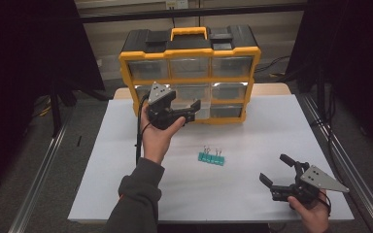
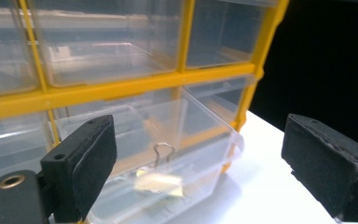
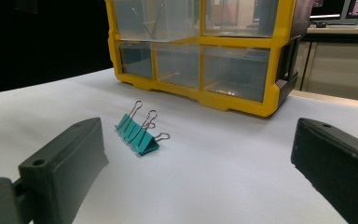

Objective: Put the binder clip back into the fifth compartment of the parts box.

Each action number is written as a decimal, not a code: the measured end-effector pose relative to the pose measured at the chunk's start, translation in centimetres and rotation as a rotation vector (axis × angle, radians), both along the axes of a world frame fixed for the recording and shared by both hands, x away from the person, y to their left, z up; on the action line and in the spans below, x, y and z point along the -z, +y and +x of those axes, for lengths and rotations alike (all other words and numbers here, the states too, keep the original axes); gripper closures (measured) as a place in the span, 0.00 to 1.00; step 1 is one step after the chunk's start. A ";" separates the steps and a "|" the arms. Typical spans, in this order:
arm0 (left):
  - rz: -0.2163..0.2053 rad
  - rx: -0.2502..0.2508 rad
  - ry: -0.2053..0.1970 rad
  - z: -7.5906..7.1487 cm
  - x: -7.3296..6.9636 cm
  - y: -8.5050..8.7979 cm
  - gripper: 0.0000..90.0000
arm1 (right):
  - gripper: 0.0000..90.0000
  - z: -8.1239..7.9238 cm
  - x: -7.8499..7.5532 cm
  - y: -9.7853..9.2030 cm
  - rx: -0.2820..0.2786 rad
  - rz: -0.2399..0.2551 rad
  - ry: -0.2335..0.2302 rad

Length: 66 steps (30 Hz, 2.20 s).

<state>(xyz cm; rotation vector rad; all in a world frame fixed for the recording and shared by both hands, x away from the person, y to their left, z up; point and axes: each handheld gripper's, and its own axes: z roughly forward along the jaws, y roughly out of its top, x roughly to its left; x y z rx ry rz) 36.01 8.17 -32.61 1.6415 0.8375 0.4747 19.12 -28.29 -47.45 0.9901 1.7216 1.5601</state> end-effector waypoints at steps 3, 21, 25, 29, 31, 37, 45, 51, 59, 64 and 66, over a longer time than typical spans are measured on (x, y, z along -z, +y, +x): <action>-0.031 0.008 0.001 -0.7 0.3 -0.2 0.11 | 0.03 0.0 0.0 0.0 0.001 0.000 0.000; -0.019 0.060 -0.008 -3.7 2.9 0.1 0.10 | 0.03 0.0 0.0 0.1 -0.003 -0.003 0.000; -0.004 0.068 -0.004 -4.1 3.6 0.1 0.10 | 0.03 0.0 0.0 0.1 -0.004 -0.003 -0.004; 0.004 0.069 0.015 -4.2 4.5 0.0 0.09 | 0.03 0.0 0.0 0.1 -0.004 -0.001 -0.001; 0.005 0.073 0.023 -4.3 5.0 -0.1 0.09 | 0.03 0.0 0.0 0.1 -0.007 -0.004 0.001; 0.031 0.074 0.045 -4.6 6.5 -0.5 0.07 | 0.03 0.0 0.0 0.1 -0.005 -0.001 -0.002; 0.067 0.077 0.079 -4.7 8.2 -1.0 0.07 | 0.03 0.0 0.0 0.1 -0.003 -0.001 0.002; 0.087 0.086 0.112 -4.7 9.5 -1.3 0.06 | 0.03 0.0 0.0 0.1 -0.007 -0.003 0.002; 0.130 0.096 0.153 -4.5 10.9 -1.8 0.04 | 0.03 0.0 0.0 0.1 -0.008 -0.002 0.000; 0.150 0.103 0.171 -4.4 11.5 -2.2 0.04 | 0.03 -0.1 0.0 0.1 -0.008 -0.002 0.001; 0.171 0.100 0.176 -4.4 11.8 -2.3 0.04 | 0.03 0.0 0.0 0.1 -0.008 -0.003 -0.001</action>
